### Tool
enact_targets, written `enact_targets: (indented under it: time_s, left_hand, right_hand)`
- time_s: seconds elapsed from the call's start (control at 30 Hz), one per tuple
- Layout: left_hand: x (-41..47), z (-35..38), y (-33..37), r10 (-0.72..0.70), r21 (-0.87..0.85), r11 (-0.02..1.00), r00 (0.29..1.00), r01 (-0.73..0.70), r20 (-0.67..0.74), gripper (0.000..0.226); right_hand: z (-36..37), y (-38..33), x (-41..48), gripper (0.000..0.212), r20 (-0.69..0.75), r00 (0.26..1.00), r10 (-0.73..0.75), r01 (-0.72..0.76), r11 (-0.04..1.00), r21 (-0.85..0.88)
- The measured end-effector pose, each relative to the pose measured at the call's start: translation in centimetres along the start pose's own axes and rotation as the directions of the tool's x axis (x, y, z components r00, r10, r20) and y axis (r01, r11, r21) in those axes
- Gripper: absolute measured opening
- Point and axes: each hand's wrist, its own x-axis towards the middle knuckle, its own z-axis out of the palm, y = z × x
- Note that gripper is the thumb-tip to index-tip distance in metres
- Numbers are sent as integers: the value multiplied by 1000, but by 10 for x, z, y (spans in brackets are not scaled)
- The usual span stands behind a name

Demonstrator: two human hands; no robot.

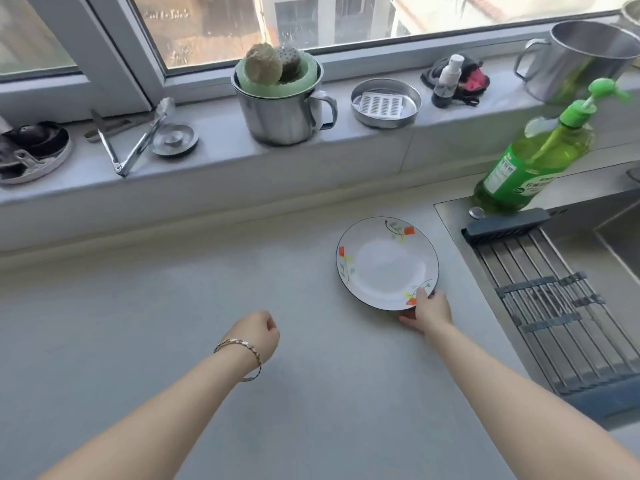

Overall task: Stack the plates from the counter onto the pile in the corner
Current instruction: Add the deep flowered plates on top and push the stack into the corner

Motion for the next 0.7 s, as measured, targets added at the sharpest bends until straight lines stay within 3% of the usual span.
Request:
enact_targets:
  time_s: [0.23,0.4,0.7]
  left_hand:
    - [-6,-6,-25,-35,-51,998,999,33,-36,23]
    - [-32,-23,-60,-91,-122,990,989,77,-116,19]
    - [-117,-59,-190,-328,-347,909,909,230,-255,21]
  right_hand:
    - [-7,8,-14,30,17,988,-152,152,982,-114]
    - [-2,-1,-52,17,196,936,-292,335,912,-238]
    - [108,4,-182,26,593,682,-428,697,626,-349]
